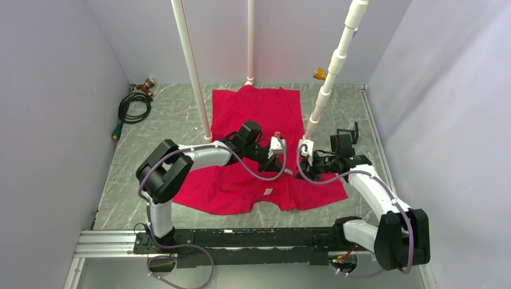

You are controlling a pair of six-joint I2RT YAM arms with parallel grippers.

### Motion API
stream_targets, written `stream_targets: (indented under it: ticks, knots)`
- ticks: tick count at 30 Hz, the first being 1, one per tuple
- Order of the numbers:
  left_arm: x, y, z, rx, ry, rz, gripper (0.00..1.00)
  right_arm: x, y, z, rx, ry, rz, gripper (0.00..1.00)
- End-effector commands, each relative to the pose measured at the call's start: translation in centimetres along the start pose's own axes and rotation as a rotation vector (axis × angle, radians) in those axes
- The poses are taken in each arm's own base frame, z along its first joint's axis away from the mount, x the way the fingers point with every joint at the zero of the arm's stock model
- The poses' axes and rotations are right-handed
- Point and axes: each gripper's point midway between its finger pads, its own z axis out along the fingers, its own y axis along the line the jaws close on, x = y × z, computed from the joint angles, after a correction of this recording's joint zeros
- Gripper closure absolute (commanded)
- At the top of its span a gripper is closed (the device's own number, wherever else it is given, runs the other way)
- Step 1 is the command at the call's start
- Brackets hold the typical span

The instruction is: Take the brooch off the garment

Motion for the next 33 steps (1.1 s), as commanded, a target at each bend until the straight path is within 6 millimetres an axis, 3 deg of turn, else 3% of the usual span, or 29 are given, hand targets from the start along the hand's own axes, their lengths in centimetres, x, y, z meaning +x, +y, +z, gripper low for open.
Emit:
stream_targets:
  ticks: [1, 7, 8, 9, 11, 16, 21, 24, 29, 33]
  knots:
    - [-0.6, -0.5, -0.2, 0.037, 0.019, 0.015, 1.0, -1.5, -1.5, -1.9, 0.014, 0.06, -0.087, 0.56]
    - [-1.0, -0.6, -0.1, 0.051, 0.015, 0.001, 1.0, -6.8, -4.1, -5.0, 0.157, 0.005, -0.193, 0.38]
    - [-1.2, -0.7, -0.1, 0.055, 0.013, 0.001, 1.0, -7.8, -4.2, -5.4, 0.167, -0.011, -0.19, 0.29]
    - [-1.2, -0.7, -0.1, 0.058, 0.012, 0.002, 1.0, -8.7, -4.1, -5.5, 0.161, -0.031, -0.194, 0.07]
    - [-1.3, -0.7, -0.2, 0.058, 0.01, 0.007, 1.0, -9.8, -3.5, -5.5, 0.125, -0.074, -0.215, 0.0]
    - [-1.3, -0.8, -0.3, 0.067, 0.014, 0.009, 1.0, -11.3, -2.1, -5.0, 0.062, -0.162, -0.179, 0.0]
    - [-0.9, -0.8, -0.3, 0.082, 0.027, -0.026, 1.0, -8.2, 0.8, -4.7, -0.047, -0.065, -0.417, 0.02]
    - [-1.0, -0.9, -0.3, 0.093, 0.026, -0.03, 1.0, -7.0, -0.3, -4.4, 0.071, -0.063, -0.482, 0.12]
    - [-1.1, -0.8, -0.2, 0.098, 0.023, -0.05, 1.0, -6.6, -1.5, -3.6, 0.209, -0.097, -0.545, 0.42]
    - [-1.6, -0.5, -0.1, 0.08, 0.015, -0.056, 1.0, -5.9, -2.1, -2.7, 0.219, -0.07, -0.546, 0.52]
